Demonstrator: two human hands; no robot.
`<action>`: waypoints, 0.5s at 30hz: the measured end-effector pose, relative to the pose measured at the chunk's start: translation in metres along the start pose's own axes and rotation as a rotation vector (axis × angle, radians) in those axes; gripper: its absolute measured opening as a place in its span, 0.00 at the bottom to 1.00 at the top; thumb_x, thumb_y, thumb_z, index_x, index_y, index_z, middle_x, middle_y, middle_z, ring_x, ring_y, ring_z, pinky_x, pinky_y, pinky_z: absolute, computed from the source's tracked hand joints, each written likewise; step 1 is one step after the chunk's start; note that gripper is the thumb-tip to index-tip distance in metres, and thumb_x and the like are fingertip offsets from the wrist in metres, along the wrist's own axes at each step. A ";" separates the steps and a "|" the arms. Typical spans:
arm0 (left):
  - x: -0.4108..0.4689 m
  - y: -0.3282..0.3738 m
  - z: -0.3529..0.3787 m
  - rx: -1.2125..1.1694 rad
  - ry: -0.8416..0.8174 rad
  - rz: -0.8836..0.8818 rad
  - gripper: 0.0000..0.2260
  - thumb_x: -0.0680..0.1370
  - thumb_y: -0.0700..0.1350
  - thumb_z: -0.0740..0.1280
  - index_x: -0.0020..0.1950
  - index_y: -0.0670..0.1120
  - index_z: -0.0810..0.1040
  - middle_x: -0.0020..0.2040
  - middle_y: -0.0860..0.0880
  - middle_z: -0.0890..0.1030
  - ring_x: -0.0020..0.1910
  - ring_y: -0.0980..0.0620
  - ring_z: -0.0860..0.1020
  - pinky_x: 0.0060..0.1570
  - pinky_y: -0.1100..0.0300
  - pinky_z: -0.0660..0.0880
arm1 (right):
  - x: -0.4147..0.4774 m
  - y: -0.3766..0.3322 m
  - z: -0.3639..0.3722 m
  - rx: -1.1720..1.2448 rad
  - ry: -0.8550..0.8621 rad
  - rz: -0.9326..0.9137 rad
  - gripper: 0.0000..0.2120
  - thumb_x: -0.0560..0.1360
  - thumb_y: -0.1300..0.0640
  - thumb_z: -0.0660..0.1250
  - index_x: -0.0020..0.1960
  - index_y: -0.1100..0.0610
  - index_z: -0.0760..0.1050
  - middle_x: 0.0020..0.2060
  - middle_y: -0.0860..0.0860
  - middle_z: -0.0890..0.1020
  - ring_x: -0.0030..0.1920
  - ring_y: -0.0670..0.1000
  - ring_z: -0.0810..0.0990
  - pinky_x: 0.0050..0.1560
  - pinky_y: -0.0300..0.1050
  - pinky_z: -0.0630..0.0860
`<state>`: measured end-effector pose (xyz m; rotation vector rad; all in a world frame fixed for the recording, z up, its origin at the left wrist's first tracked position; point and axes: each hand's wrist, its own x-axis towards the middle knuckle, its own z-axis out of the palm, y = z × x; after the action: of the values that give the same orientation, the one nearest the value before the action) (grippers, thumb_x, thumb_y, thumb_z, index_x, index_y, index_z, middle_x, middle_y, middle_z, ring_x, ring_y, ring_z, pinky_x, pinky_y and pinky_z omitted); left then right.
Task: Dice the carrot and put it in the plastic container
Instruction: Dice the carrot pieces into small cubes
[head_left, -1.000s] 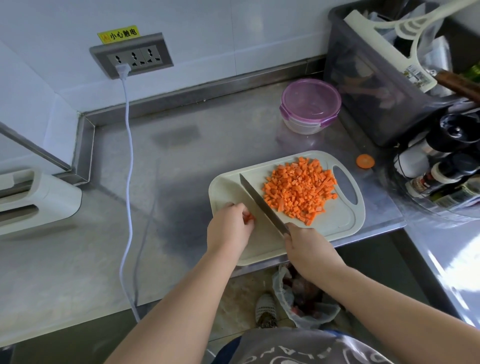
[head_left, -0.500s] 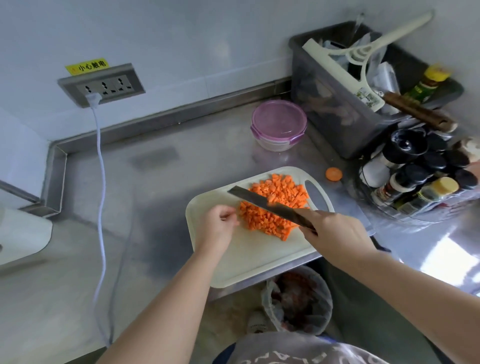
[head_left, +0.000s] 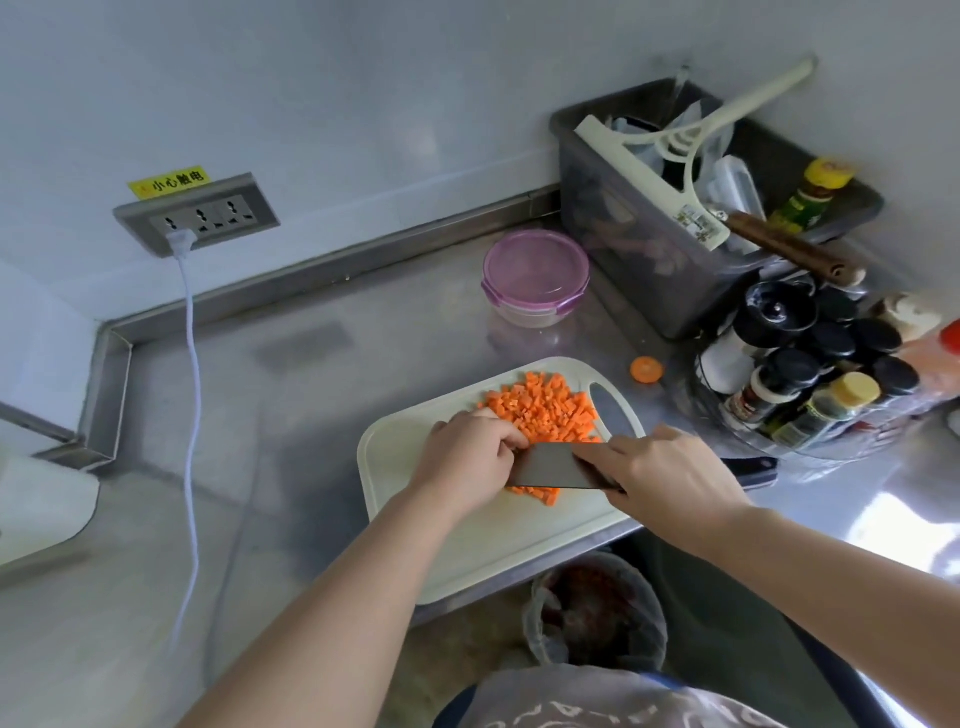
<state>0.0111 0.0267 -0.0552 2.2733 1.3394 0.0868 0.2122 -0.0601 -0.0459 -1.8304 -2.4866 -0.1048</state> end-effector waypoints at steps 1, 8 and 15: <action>0.000 -0.001 0.001 0.009 0.006 -0.034 0.15 0.77 0.40 0.60 0.55 0.55 0.82 0.59 0.53 0.79 0.59 0.51 0.75 0.60 0.53 0.70 | -0.001 0.000 0.000 -0.002 0.004 -0.010 0.19 0.56 0.60 0.79 0.45 0.52 0.82 0.25 0.47 0.76 0.20 0.55 0.69 0.21 0.42 0.65; -0.002 0.009 -0.004 -0.047 0.036 0.112 0.20 0.77 0.35 0.58 0.59 0.55 0.80 0.59 0.54 0.75 0.60 0.52 0.72 0.61 0.54 0.67 | -0.005 0.004 0.002 0.009 -0.033 -0.003 0.20 0.56 0.59 0.79 0.46 0.51 0.82 0.26 0.47 0.77 0.20 0.54 0.69 0.21 0.41 0.64; 0.004 0.000 -0.008 0.000 0.166 -0.089 0.18 0.77 0.36 0.58 0.56 0.53 0.81 0.59 0.53 0.77 0.60 0.50 0.74 0.61 0.54 0.69 | -0.008 0.011 0.004 0.064 -0.043 0.031 0.18 0.60 0.59 0.76 0.48 0.49 0.81 0.26 0.46 0.74 0.21 0.53 0.69 0.24 0.39 0.60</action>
<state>0.0108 0.0336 -0.0488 2.2437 1.5221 0.2508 0.2250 -0.0643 -0.0507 -1.8647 -2.4575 0.0159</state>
